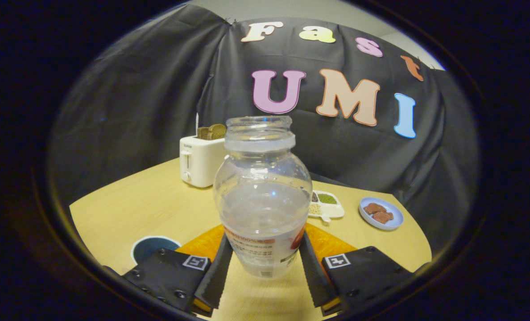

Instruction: Take the bottle from table, then pour the juice into the cup, finally place the bottle on the coaster

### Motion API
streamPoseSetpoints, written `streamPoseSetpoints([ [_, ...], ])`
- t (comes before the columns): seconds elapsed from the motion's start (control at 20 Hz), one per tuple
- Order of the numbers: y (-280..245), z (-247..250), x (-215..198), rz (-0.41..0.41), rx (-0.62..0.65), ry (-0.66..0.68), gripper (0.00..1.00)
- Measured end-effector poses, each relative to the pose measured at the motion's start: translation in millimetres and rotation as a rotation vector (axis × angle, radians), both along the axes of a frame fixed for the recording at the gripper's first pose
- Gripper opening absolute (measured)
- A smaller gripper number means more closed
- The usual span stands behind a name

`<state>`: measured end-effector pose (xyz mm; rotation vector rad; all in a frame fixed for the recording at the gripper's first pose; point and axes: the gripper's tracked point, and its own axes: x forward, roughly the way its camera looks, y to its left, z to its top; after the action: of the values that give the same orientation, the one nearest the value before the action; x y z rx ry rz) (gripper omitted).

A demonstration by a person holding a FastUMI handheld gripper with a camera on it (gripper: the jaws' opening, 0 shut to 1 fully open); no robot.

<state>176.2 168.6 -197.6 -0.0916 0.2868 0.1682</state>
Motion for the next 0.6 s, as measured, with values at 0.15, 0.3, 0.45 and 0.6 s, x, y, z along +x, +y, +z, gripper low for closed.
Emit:
streamPoseSetpoints([
  [0.15, -13, -6, 20, -0.045, -0.004, -0.014, 0.79],
  [0.3, -7, -20, 36, -0.050, 0.044, 0.001, 0.79],
  [0.45, -6, -37, 47, -0.057, 0.077, 0.025, 0.79],
  [0.6, -13, -52, 54, -0.079, 0.085, 0.048, 0.79],
])
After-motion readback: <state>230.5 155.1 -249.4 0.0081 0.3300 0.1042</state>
